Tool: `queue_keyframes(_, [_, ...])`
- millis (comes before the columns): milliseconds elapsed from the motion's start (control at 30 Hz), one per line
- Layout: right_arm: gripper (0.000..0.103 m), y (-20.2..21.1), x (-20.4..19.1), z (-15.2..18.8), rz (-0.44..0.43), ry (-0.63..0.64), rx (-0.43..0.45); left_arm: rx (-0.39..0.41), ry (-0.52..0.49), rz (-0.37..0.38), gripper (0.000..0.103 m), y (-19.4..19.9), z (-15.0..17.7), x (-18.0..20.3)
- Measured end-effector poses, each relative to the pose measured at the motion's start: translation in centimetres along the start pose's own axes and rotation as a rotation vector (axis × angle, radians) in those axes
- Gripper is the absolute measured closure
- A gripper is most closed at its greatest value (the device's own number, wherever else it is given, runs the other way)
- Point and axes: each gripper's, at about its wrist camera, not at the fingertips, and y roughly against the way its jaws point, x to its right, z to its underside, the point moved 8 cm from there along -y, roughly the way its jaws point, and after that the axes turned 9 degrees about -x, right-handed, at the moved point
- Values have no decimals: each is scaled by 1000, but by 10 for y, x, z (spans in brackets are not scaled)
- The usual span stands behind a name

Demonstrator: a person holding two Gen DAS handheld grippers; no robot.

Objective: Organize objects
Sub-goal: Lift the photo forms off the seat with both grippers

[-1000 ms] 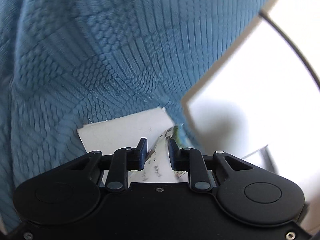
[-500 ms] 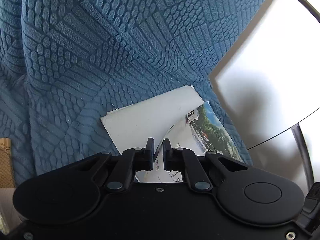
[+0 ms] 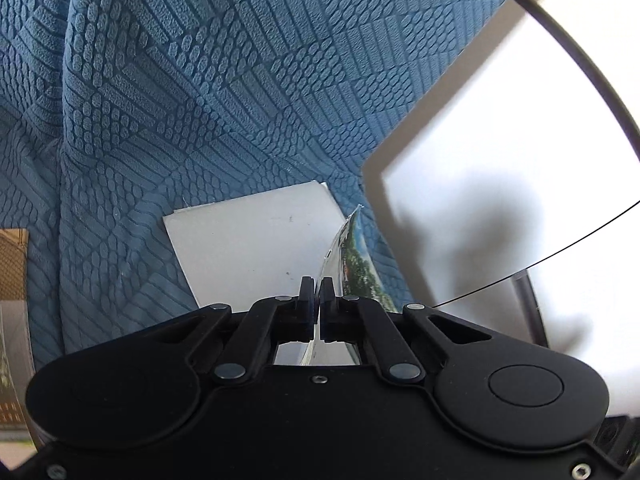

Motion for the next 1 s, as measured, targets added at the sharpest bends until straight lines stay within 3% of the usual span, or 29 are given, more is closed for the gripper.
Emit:
queue_keyframes(167, [84, 7, -18, 28, -123, -187, -61, 6, 43, 34, 102, 16, 6, 5])
queue_keyframes(200, [75, 10, -22, 34, -147, -220, -65, 6, 50, 44, 102, 18, 6, 5])
queue_keyframes(267, [43, 15, -24, 47, -203, -312, -75, 17, 50, 50, 102, 25, 8, 6])
queue_keyframes(300, [39, 14, -25, 54, -233, -357, -82, 22, 48, 54, 102, 28, 8, 7])
queue_keyframes(400, [37, 16, -22, 70, -295, -471, -86, 39, 56, 74, 102, 38, 12, 8])
queue_keyframes(533, [37, 13, -15, 81, -295, -512, -61, 63, 80, 99, 102, 51, 17, 6])
queue_keyframes(867, [37, 10, 21, 80, -353, -695, 3, 104, 136, 116, 102, 69, 29, -2])
queue_keyframes(1000, [37, 18, 38, 73, -340, -730, 48, 111, 154, 122, 102, 72, 33, -7])
